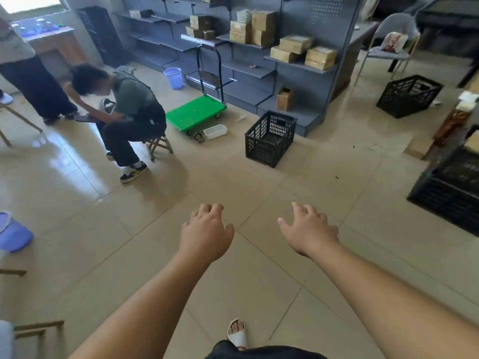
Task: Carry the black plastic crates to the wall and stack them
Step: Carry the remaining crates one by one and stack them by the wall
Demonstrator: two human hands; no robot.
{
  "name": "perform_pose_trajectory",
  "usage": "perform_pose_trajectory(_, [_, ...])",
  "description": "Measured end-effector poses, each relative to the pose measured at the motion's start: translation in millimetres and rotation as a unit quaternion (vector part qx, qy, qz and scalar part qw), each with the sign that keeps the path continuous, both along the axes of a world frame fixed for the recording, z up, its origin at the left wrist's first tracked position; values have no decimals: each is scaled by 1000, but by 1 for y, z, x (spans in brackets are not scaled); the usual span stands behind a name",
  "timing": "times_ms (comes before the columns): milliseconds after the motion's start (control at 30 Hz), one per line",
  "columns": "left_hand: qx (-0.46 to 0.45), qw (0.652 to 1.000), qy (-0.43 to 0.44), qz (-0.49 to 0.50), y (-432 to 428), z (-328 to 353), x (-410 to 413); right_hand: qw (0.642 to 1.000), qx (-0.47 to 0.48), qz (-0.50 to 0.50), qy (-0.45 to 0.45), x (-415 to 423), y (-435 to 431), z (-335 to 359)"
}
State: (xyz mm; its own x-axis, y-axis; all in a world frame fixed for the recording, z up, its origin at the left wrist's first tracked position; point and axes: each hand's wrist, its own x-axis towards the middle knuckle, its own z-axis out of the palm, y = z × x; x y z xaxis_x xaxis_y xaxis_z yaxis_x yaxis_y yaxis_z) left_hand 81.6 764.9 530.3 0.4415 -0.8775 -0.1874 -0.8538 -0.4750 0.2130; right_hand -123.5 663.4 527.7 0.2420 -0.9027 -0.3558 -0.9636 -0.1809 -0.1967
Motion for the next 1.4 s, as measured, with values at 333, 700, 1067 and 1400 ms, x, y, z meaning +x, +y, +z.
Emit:
perform_pose_trajectory(333, [7,990,-2,-143,-192,-6,29,989,-3,-142,30,5,-138,-3])
perform_pose_trajectory(700, [28,978,-6,-207,-420,-14,-23,978,31,-203,21,-60,-347,-14])
perform_pose_trajectory(1067, [32,982,19,-183,-610,-19,-62,982,46,-177,44,-93,-550,-6])
perform_pose_trajectory(1400, [4,982,51,-181,-826,-33,-27,981,42,-178,59,-63,-756,-14])
